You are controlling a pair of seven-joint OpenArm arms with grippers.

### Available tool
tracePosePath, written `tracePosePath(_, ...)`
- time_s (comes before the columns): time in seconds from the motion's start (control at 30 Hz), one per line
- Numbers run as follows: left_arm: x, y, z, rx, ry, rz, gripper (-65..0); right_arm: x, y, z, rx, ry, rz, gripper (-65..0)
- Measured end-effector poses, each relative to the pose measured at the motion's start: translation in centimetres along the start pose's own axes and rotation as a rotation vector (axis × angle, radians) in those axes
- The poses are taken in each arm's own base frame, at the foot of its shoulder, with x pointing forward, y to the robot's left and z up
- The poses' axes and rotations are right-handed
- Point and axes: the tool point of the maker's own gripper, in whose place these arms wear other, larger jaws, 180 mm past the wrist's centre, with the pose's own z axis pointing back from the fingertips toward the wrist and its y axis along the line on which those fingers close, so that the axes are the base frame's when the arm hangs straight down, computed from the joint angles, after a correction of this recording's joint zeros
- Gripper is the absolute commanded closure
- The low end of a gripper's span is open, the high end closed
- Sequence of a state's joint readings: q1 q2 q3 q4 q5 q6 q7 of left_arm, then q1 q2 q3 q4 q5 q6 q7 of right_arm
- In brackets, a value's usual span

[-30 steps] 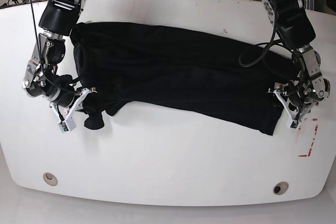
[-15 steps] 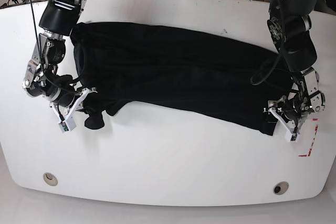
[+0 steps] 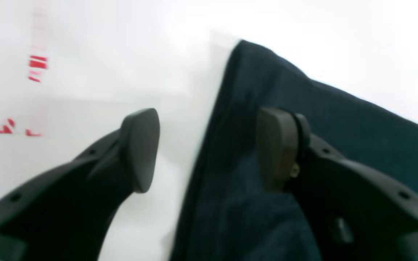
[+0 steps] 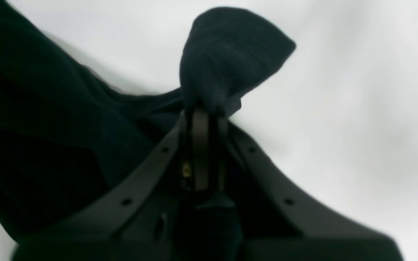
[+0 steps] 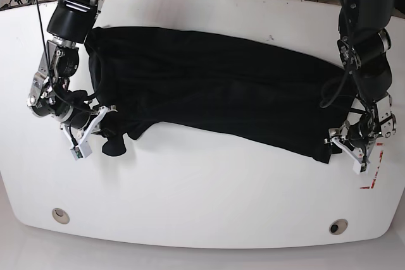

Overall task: Fold the T-shirt properly
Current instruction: 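Release the left gripper and regrasp the folded shirt end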

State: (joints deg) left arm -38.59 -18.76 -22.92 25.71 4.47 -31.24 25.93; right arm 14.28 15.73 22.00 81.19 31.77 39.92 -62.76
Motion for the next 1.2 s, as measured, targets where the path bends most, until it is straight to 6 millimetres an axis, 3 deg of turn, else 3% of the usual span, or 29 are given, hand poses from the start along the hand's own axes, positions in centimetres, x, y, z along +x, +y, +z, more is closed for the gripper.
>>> tracePosePath(0.2,-0.1,-0.9,-0.5,-0.009,0.007,-0.035,-38.3,0.0,0.0,0.0,0.000,0.000,0.000,-2.1)
tracePosePath(0.37,0.2,-2.9,-1.3,-0.042,-0.009,-0.033,-35.7,0.0,0.0,0.0,0.001,-0.001,0.000,-2.1)
tracePosePath(0.4,0.2,-3.4,-1.5,-0.050,-0.008,-0.032,-33.5,0.0,0.0,0.0,0.001,-0.001,0.000,-2.1)
tracePosePath(0.53,0.2,-4.2,-1.7,-0.065,-0.010,-0.028,-12.1,0.0,0.0,0.0,-0.001,0.001,0.000,-2.1)
tracePosePath(0.63,0.0,-4.3,-1.8,-0.067,-0.005,-0.030,0.0,0.0,-0.1,0.1,-0.002,0.000,0.000,-1.9)
tracePosePath(1.0,0.1,-4.4,-1.8,-0.047,0.012,-0.056,0.0,0.4,-0.2,0.2,-0.006,-0.008,0.006,0.0)
tracePosePath(1.2,0.6,-3.9,0.3,-0.023,0.099,-0.187,0.0,2.5,-0.8,1.7,-0.039,-0.034,0.067,0.0)
